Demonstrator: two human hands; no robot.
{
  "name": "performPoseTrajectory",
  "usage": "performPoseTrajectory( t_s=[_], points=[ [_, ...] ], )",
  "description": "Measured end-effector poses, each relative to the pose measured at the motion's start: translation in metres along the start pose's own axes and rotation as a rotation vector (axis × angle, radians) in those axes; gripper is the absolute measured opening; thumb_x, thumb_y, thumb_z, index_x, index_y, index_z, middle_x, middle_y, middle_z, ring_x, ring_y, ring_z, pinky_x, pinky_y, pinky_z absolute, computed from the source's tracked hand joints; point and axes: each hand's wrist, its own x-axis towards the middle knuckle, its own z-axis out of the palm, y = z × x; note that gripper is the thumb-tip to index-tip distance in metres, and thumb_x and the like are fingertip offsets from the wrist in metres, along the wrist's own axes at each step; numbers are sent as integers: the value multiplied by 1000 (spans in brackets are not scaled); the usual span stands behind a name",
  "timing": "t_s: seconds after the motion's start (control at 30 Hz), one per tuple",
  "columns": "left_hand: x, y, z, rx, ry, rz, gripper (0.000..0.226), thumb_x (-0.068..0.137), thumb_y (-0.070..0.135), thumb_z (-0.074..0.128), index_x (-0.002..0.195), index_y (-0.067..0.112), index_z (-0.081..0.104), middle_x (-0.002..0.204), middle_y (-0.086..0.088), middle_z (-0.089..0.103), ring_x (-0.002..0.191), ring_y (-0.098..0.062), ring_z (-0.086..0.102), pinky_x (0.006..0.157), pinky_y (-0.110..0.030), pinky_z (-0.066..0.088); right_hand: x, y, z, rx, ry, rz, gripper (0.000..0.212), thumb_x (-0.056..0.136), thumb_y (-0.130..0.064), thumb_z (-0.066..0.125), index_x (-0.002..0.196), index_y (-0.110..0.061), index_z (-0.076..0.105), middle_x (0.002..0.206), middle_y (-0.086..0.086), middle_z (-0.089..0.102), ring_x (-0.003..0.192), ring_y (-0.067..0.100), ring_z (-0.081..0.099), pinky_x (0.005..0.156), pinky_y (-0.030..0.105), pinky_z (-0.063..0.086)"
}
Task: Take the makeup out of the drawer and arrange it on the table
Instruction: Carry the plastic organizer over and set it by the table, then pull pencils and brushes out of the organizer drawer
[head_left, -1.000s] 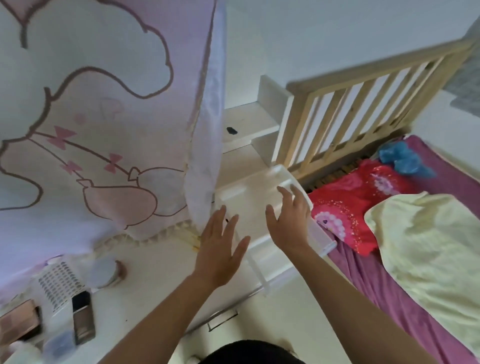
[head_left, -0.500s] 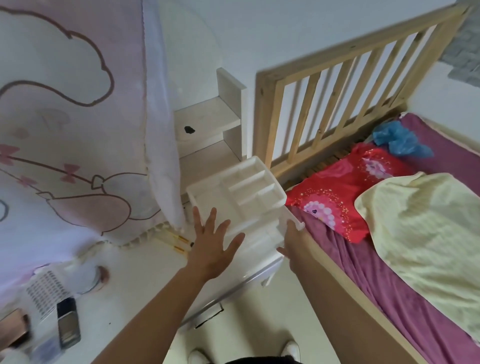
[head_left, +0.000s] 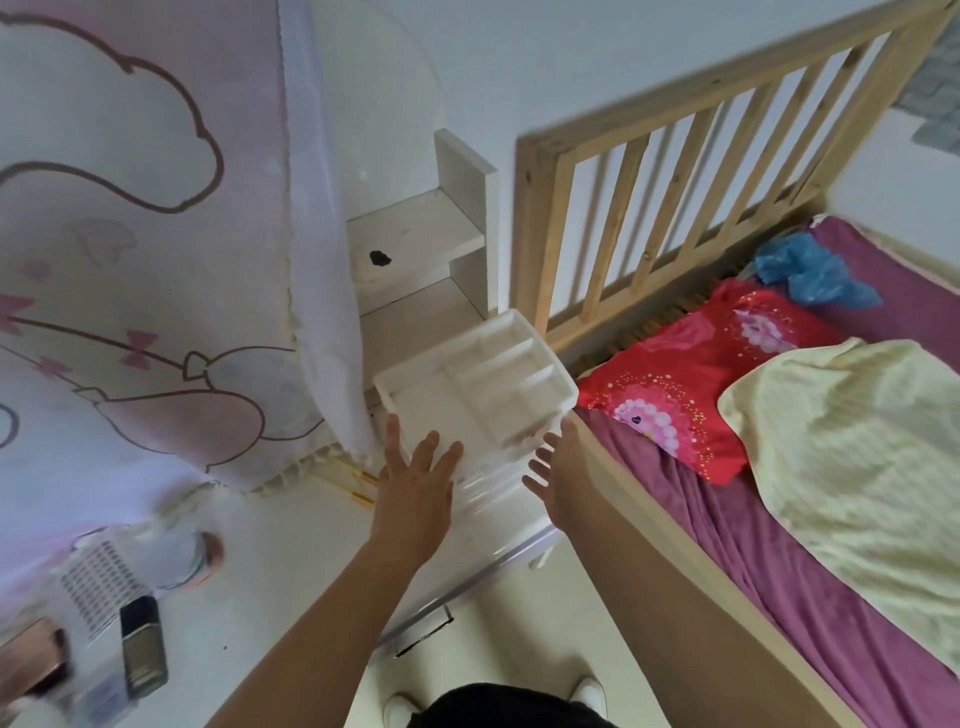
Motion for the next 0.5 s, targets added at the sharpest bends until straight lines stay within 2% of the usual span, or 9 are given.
performPoseTrajectory(
  t_s=[0.1, 0.2, 0.3, 0.4, 0.5],
  points=[
    [2, -2, 4, 25, 31, 11, 57, 84, 22, 73, 138, 25, 54, 139, -7, 56, 142, -57, 13, 91, -58, 50, 13, 14, -11, 84, -19, 104, 30, 103, -37, 42, 119, -13, 53, 134, 16, 53, 115, 34, 53, 100, 47, 46],
    [1, 0, 2, 43, -22, 7, 58, 95, 24, 59, 149, 30, 37, 153, -4, 39, 144, -53, -8, 97, -54, 47, 18, 28, -8, 69, -71, 177, 10, 95, -22, 44, 95, -13, 48, 113, 14, 59, 98, 33, 57, 95, 47, 50],
    [3, 1, 1, 69, -63, 7, 57, 103, 28, 42, 154, 34, 18, 162, 0, 20, 140, -50, -25, 106, -50, 40, 20, 35, 4, 153, -76, 159, 19, 91, -24, 43, 100, -11, 52, 102, 12, 58, 93, 31, 60, 92, 45, 53],
    [2, 2, -2, 120, -79, 9, 59, 103, 29, 43, 154, 34, 15, 162, -1, 18, 141, -52, -23, 107, -51, 39, 21, 37, 7, 228, -74, 187, 31, 90, -29, 43, 106, -9, 59, 101, 10, 60, 97, 28, 61, 98, 45, 50],
    [2, 2, -1, 123, -84, 8, 57, 103, 29, 42, 154, 33, 17, 162, -3, 20, 141, -53, -21, 107, -51, 39, 23, 40, -4, 238, -98, 229, 33, 86, -33, 48, 105, -9, 60, 95, 7, 60, 97, 26, 61, 100, 43, 48]
  ],
)
